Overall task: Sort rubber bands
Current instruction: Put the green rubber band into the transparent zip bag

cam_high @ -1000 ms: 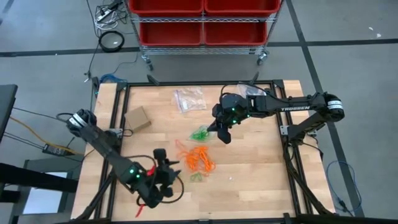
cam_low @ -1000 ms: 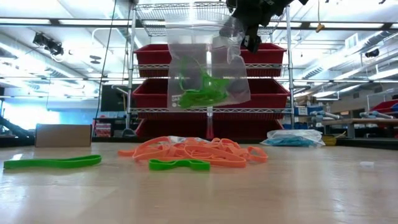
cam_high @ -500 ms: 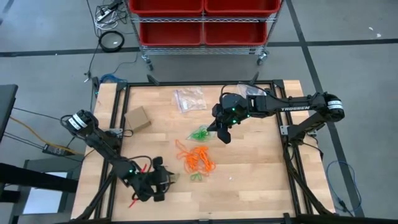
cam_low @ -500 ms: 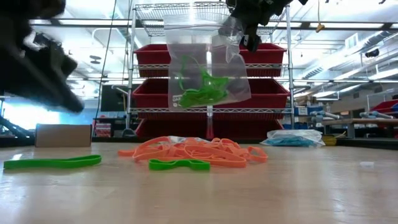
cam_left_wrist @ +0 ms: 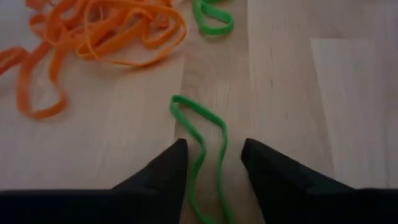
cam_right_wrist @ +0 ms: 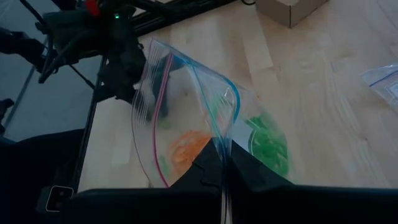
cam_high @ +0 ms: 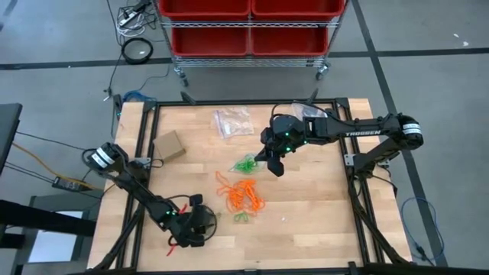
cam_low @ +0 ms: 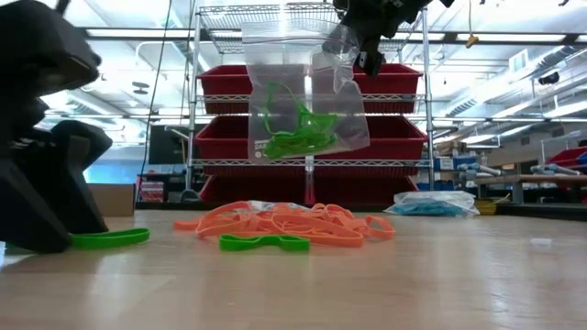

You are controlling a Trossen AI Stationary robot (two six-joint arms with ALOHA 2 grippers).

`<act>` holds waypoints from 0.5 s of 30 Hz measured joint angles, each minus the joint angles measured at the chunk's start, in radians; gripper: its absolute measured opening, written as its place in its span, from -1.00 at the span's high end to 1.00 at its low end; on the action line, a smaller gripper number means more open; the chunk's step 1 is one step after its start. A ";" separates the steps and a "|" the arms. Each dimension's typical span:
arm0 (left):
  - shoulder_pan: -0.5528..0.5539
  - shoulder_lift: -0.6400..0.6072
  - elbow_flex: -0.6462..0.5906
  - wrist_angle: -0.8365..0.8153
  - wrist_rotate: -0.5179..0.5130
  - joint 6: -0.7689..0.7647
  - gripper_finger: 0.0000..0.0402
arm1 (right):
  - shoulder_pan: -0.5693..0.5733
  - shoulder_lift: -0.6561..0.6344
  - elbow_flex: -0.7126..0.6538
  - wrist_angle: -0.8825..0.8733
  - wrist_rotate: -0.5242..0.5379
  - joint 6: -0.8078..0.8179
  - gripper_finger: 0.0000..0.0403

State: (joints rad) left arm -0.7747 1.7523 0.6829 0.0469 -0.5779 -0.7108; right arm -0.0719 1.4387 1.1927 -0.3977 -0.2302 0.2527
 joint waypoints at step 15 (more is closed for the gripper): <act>0.052 -0.007 0.047 -0.057 0.105 0.119 0.98 | 0.000 0.000 0.000 0.003 0.000 0.000 1.00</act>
State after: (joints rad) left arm -0.7225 1.7452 0.7303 -0.0098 -0.4728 -0.5921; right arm -0.0719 1.4387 1.1926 -0.3943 -0.2306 0.2531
